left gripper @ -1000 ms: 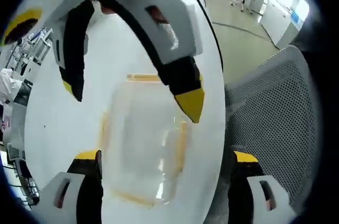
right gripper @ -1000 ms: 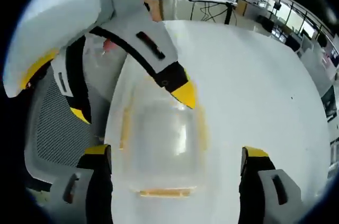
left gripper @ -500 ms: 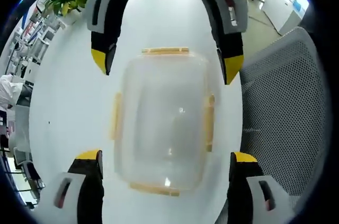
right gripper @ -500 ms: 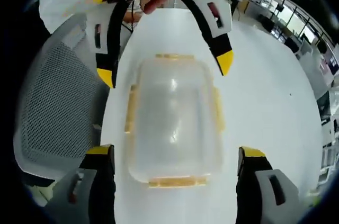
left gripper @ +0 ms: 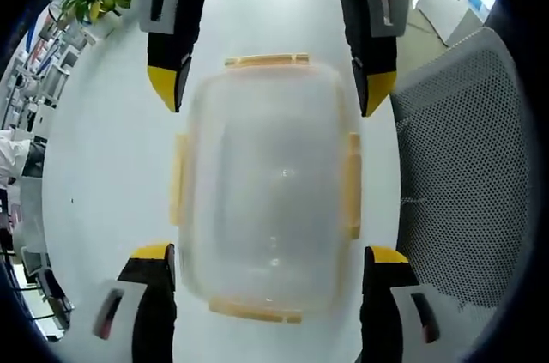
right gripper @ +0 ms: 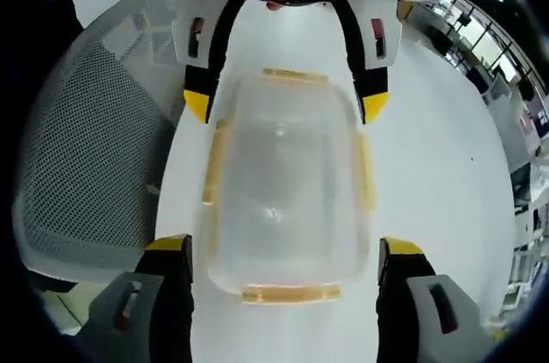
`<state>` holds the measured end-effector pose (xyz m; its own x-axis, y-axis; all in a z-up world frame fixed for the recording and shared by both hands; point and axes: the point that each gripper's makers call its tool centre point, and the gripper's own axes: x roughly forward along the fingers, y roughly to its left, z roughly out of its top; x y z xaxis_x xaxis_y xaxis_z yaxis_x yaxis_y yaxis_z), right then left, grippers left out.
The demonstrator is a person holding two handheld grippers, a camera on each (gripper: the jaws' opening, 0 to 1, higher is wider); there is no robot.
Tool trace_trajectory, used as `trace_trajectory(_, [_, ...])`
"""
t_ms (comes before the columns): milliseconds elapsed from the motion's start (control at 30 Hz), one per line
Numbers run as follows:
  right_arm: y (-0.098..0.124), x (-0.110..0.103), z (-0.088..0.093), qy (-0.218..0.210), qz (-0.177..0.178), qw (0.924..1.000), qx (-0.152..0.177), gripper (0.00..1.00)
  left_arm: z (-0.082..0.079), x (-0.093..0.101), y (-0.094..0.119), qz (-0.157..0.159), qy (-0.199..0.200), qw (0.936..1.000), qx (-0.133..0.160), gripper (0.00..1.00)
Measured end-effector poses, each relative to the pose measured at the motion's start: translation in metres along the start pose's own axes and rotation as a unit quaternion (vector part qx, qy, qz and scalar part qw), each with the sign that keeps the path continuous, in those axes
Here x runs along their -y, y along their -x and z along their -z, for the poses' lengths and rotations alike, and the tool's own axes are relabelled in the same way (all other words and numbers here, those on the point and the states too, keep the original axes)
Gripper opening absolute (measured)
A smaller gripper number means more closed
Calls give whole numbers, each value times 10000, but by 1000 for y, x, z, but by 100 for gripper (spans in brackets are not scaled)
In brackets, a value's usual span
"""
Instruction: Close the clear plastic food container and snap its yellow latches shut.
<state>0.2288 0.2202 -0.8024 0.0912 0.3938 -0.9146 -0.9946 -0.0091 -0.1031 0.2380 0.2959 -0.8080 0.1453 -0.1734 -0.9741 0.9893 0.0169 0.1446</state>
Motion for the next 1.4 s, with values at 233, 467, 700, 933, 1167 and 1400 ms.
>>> trace_trajectory(233, [-3, 5, 7, 131, 97, 9998, -139, 76, 2, -7, -6, -109, -92, 9999, 26, 79])
trace_trajectory(467, [-3, 3, 6, 75, 43, 9997, -226, 75, 2, -5, -6, -46, -21, 10000, 29, 79])
trace_trajectory(700, [-3, 3, 6, 44, 82, 9998, -165, 75, 2, -5, -6, -56, -22, 10000, -2, 79])
trace_trajectory(933, [-3, 3, 5, 31, 90, 9998, -166, 75, 2, -5, -6, -54, -16, 10000, 24, 79])
trace_trajectory(1167, [-6, 4, -1, -16, 107, 9999, -112, 75, 9, -8, -5, -70, -61, 10000, -16, 79])
trace_trajectory(1400, [-10, 6, -9, -23, 155, 9998, -102, 75, 17, -10, -4, -90, -40, 9999, 55, 79])
